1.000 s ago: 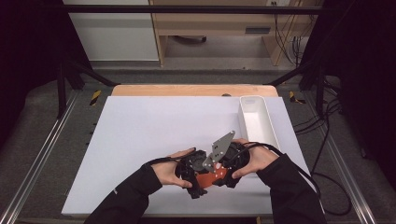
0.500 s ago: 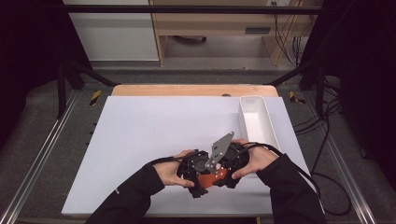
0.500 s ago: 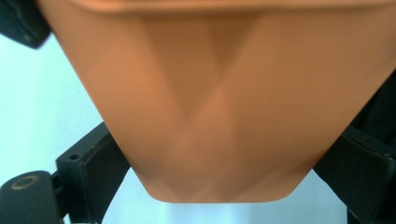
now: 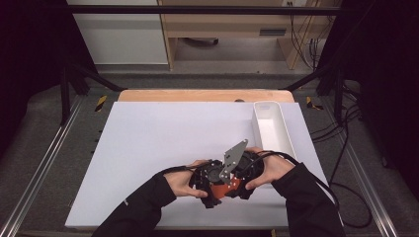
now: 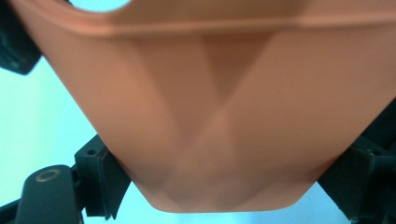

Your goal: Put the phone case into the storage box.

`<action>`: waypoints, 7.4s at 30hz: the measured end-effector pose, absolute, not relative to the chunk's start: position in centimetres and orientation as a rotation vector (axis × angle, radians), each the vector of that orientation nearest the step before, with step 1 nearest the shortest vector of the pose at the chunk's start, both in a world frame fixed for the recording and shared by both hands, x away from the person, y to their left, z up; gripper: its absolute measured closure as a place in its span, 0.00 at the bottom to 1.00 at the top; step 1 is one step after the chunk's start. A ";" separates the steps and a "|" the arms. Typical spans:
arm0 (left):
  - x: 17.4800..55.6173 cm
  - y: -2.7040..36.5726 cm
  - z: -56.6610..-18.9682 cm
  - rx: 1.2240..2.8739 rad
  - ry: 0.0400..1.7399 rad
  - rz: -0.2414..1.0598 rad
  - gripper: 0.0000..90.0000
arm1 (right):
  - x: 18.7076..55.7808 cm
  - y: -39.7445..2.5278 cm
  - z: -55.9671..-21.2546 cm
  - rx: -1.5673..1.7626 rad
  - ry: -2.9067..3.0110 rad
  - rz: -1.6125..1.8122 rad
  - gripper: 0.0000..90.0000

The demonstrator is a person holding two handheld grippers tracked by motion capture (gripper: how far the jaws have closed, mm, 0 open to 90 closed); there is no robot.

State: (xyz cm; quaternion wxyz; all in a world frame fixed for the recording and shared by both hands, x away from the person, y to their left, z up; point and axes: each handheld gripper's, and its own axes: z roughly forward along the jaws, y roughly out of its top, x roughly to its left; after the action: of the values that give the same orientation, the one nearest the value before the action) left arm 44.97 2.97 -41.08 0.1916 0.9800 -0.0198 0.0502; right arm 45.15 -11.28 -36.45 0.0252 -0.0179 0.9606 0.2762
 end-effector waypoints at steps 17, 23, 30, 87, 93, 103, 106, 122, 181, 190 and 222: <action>44.9 3.4 -41.3 2.711 -0.025 0.134 0.17 | 45.2 -11.2 -36.6 -0.069 2.961 0.861 0.17; 44.9 3.6 -41.4 2.688 -0.012 0.142 0.17 | 45.1 -11.2 -36.5 -0.061 2.952 0.871 0.17; 45.2 3.9 -41.6 2.675 0.004 0.146 0.17 | 45.2 -11.3 -36.4 -0.058 2.921 0.894 0.13; 45.3 8.6 -40.3 2.342 0.084 0.085 0.17 | 44.0 -14.0 -36.4 0.154 2.653 1.414 0.03; 45.2 8.1 -40.1 2.342 0.066 0.081 0.17 | 43.7 -14.0 -36.3 0.141 2.640 1.483 0.04; 44.8 7.4 -39.7 2.339 0.029 0.079 0.17 | 43.7 -14.0 -36.3 0.126 2.635 1.492 0.05; 44.7 7.2 -39.7 2.338 0.021 0.069 0.17 | 43.6 -13.9 -36.3 0.111 2.634 1.495 0.05; 44.3 6.8 -40.0 2.343 -0.020 0.059 0.17 | 43.7 -13.7 -36.7 0.067 2.646 1.517 0.10; 44.0 7.1 -40.4 2.330 0.006 0.056 0.05 | 44.0 -13.4 -37.0 0.061 2.732 1.504 0.18; 44.1 8.5 -40.0 2.314 0.068 0.096 0.00 | 44.2 -14.3 -36.2 0.106 2.688 1.497 0.18; 45.3 19.3 -42.4 2.039 0.581 0.274 0.00 | 45.0 -18.0 -33.8 0.375 2.585 1.428 0.18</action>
State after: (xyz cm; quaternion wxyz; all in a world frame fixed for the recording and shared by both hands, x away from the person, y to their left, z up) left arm 45.33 19.32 -42.39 0.4812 0.8360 0.2385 0.1124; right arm 44.97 -18.04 -33.83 0.0825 0.1255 0.8654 0.4781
